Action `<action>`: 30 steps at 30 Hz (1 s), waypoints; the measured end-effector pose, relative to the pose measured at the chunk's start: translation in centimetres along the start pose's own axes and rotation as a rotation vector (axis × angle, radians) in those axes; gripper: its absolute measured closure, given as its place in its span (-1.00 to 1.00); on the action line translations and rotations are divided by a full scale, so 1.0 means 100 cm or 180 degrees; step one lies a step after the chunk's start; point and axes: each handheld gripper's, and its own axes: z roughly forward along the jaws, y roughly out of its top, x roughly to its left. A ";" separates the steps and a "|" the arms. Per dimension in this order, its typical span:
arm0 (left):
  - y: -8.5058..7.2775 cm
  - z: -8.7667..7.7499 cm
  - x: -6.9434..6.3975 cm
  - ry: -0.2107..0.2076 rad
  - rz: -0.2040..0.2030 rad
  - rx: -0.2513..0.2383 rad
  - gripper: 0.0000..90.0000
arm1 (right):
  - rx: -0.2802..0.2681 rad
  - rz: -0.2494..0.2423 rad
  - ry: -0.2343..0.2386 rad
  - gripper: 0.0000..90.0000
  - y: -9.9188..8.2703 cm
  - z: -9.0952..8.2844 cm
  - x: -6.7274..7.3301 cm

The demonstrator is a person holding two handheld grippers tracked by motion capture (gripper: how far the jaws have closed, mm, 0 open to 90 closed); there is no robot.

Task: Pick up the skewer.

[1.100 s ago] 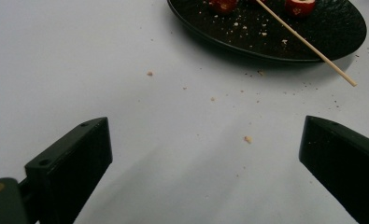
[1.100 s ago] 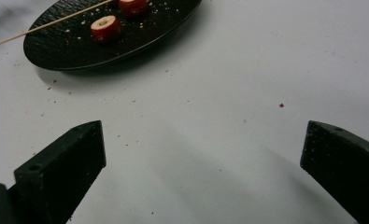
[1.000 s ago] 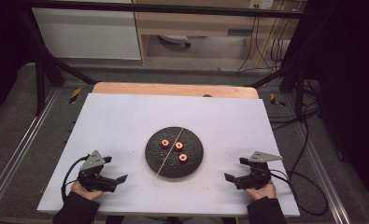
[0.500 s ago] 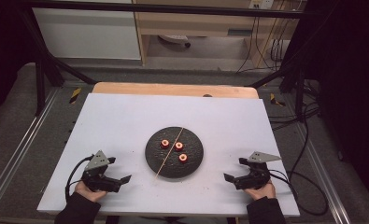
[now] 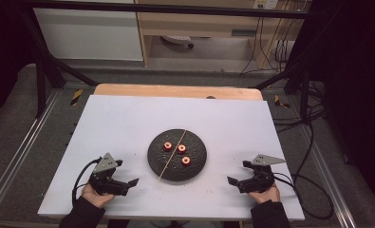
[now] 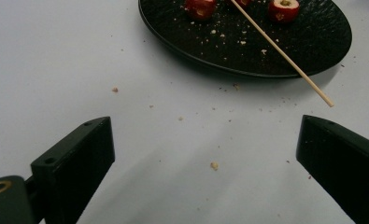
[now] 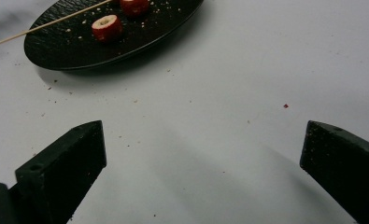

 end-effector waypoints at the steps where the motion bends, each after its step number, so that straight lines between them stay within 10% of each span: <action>1: 0.001 0.000 -0.001 -0.0002 -0.0008 0.0000 -0.91 | 0.0008 -0.0006 -0.0009 -0.98 0.000 0.000 0.000; 30: 0.055 0.031 -0.029 0.0004 0.0033 0.0164 -0.72 | 0.0029 0.0020 -0.0016 -0.97 0.000 0.000 0.000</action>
